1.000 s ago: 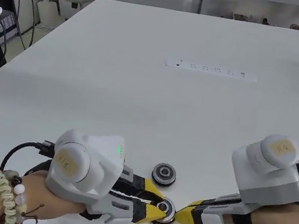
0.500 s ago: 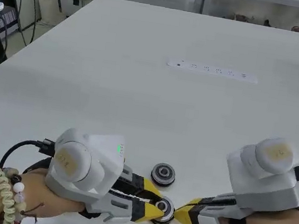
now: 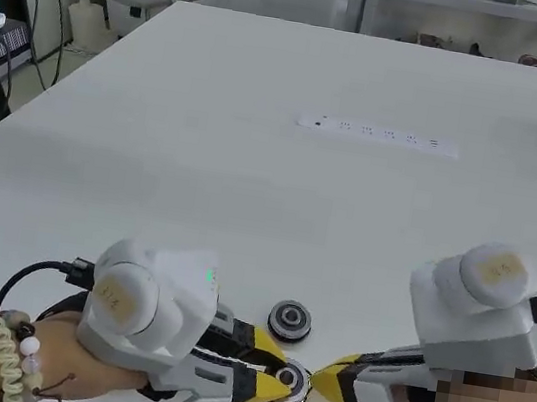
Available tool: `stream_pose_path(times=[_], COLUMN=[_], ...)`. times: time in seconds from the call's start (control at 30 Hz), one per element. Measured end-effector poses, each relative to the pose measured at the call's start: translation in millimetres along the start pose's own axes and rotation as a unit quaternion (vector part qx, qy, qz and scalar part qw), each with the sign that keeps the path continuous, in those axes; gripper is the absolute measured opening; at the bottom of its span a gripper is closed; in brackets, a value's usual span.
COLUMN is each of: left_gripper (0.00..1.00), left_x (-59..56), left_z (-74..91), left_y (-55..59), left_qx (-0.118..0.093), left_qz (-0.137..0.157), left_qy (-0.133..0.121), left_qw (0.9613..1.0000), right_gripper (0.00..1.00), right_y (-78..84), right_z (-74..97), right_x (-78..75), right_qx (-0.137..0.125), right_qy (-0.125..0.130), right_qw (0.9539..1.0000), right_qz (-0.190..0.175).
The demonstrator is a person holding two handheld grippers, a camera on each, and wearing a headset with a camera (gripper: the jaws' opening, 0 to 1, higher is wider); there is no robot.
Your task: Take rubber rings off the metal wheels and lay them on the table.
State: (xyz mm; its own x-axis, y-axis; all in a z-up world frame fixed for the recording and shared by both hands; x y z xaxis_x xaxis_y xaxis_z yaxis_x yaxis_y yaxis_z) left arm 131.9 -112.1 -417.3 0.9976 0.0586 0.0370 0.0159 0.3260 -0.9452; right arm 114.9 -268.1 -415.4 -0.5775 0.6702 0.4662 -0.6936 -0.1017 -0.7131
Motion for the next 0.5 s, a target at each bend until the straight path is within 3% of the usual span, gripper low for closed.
stream_pose_path(times=[0.17, 0.5], left_gripper=[0.07, 0.07], left_x=[-1.0, -1.8], left_z=[-0.7, -1.5], left_y=[-0.2, -0.2], left_qx=[0.0, -0.001], left_qz=[-0.001, -0.002], left_qy=[0.004, 0.01], left_qw=[1.0, 0.9999], right_gripper=[0.0, 0.0], right_y=[2.8, 4.4], right_z=[1.9, 3.1], right_x=[-4.4, -6.5], right_qx=[-0.009, -0.018], right_qy=[-0.015, -0.034], right_qw=[0.9968, 0.9919], right_qz=[-0.078, -0.121])
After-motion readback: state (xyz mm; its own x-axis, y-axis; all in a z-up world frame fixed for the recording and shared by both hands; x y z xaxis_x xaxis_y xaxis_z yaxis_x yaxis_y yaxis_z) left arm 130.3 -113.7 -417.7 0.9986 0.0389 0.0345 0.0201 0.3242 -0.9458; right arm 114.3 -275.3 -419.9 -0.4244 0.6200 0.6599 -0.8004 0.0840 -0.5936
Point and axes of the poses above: the centre of the closed fingertips' face, and the gripper's own axes: z roughly backward along the fingers, x roughly to its left, y roughly out of its underside, the point moved 9 cm from there along z, roughly backward along the fingers, and after that the axes turned 12 degrees about -x, right-handed, at the moved point
